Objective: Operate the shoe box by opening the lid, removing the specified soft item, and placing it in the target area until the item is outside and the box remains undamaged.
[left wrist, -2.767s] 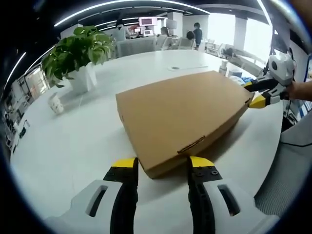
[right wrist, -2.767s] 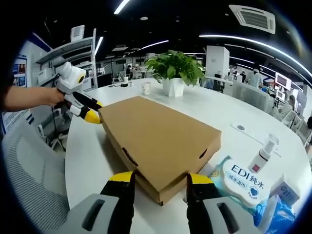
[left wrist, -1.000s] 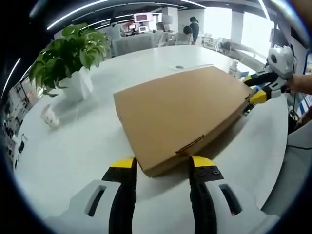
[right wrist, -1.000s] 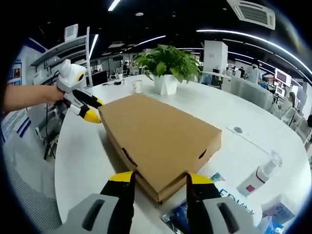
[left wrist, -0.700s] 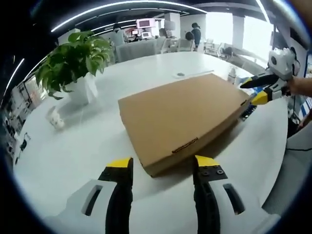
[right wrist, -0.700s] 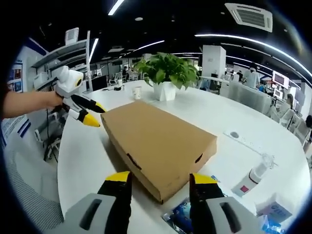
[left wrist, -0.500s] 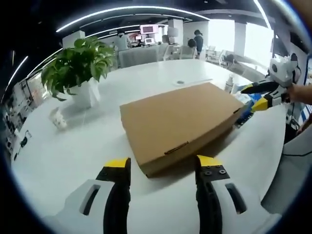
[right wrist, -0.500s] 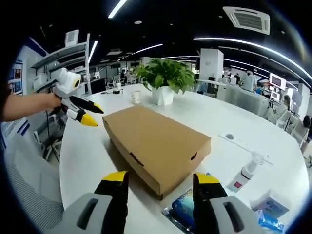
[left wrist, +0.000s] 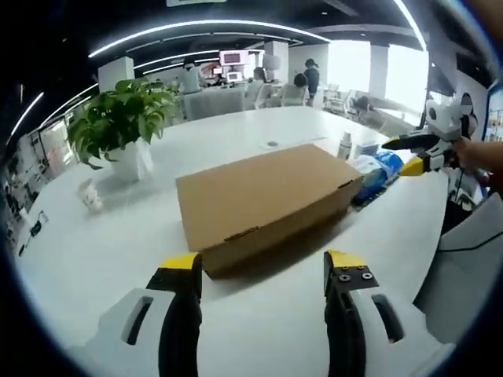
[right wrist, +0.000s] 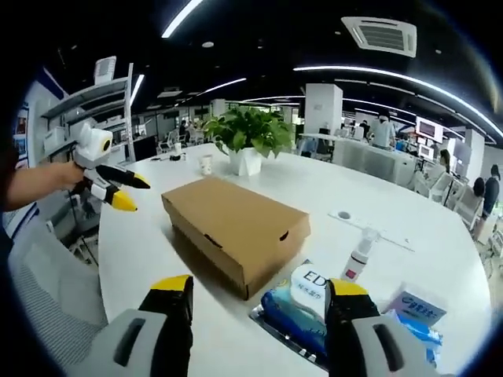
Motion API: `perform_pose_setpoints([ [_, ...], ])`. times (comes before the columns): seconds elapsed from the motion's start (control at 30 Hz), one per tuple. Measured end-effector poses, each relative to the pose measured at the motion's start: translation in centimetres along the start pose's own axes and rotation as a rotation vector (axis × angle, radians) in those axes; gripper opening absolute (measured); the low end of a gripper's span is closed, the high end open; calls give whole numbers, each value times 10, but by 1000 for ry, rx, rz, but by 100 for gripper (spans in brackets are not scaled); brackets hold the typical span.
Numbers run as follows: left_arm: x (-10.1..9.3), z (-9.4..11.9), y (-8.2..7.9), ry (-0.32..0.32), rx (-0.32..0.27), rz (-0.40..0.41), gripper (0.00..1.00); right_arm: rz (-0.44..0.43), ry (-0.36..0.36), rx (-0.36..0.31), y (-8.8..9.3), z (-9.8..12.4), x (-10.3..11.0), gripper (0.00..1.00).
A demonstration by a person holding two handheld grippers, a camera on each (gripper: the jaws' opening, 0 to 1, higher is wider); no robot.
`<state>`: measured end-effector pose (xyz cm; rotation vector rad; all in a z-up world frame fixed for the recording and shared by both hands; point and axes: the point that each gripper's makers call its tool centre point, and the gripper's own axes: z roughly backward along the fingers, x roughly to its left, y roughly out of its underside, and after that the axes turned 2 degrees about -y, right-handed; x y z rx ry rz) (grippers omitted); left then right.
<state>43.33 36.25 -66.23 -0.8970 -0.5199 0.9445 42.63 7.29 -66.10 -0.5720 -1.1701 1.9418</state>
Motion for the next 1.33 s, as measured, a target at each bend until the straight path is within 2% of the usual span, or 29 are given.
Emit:
perform_pose_setpoints([
  [0.17, -15, 13, 5, 14, -31, 69, 67, -9, 35, 14, 18, 23, -5, 75],
  [0.43, -40, 31, 19, 46, -43, 38, 72, -41, 91, 13, 38, 55, -14, 82],
  [0.67, -51, 46, 23, 58, -68, 23, 78, -55, 132, 6, 56, 82, -13, 89],
  [0.83, -64, 54, 27, 87, -76, 19, 89, -67, 161, 47, 75, 97, -11, 96],
  [0.97, -68, 60, 28, 90, -91, 10, 94, -67, 174, 26, 76, 107, -10, 99],
  [1.03, -69, 63, 28, 90, -104, 35, 98, -74, 174, 27, 77, 112, -8, 99],
  [1.13, -68, 69, 31, 73, -114, 39, 99, -71, 182, 12, 76, 118, -9, 99],
  [1.33, -66, 72, 42, 56, -73, 27, 99, -87, 200, 4, 80, 126, -11, 99],
])
